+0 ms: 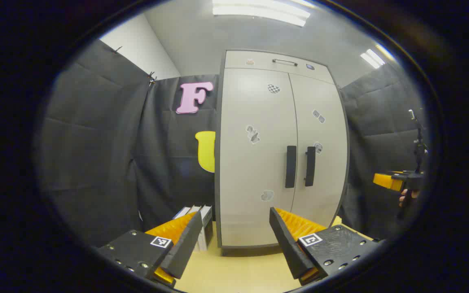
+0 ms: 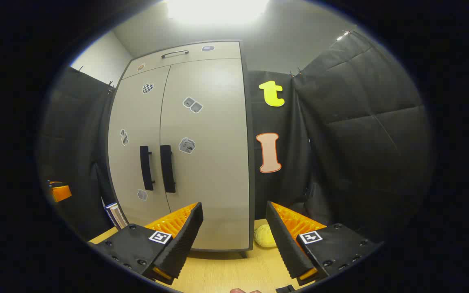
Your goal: Open the right door of the double-door shoe cabinet with the right hand, and open the left door with the left hand.
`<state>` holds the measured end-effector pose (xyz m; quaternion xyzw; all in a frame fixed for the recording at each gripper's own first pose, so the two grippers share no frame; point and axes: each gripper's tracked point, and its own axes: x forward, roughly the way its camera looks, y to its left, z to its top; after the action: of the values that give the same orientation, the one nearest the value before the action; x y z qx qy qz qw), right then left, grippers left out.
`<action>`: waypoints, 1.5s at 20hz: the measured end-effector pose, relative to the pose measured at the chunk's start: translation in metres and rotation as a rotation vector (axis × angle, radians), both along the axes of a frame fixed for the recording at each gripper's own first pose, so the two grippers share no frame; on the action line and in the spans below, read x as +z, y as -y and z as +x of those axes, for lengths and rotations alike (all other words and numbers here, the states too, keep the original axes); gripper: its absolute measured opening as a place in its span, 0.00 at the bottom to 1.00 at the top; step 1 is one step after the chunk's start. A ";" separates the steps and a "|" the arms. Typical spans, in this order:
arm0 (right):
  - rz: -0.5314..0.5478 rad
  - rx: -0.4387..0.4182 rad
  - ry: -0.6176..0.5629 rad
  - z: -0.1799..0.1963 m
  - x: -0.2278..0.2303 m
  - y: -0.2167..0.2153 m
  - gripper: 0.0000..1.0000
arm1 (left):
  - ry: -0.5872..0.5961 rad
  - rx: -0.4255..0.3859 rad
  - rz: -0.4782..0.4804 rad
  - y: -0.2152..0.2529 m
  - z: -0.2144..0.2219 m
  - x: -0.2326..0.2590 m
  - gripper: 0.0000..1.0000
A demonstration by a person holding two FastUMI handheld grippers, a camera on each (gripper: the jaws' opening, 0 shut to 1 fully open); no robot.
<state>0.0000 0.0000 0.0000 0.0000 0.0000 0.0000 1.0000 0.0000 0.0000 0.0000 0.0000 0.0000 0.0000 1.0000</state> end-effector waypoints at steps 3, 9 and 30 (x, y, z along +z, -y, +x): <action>0.002 -0.001 0.005 -0.001 0.002 -0.005 0.98 | -0.004 -0.004 0.004 -0.001 -0.001 -0.003 0.97; 0.002 0.010 -0.020 0.004 -0.008 -0.016 0.98 | -0.022 -0.030 0.017 0.000 0.000 -0.017 0.95; 0.075 0.140 0.029 0.050 0.057 -0.084 0.96 | -0.118 0.054 -0.043 -0.037 -0.017 -0.075 0.98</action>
<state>0.0503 0.0844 0.0573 0.0376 -0.0145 0.0699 0.9967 -0.0166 0.0371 -0.0750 -0.0215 0.0591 0.0271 0.9977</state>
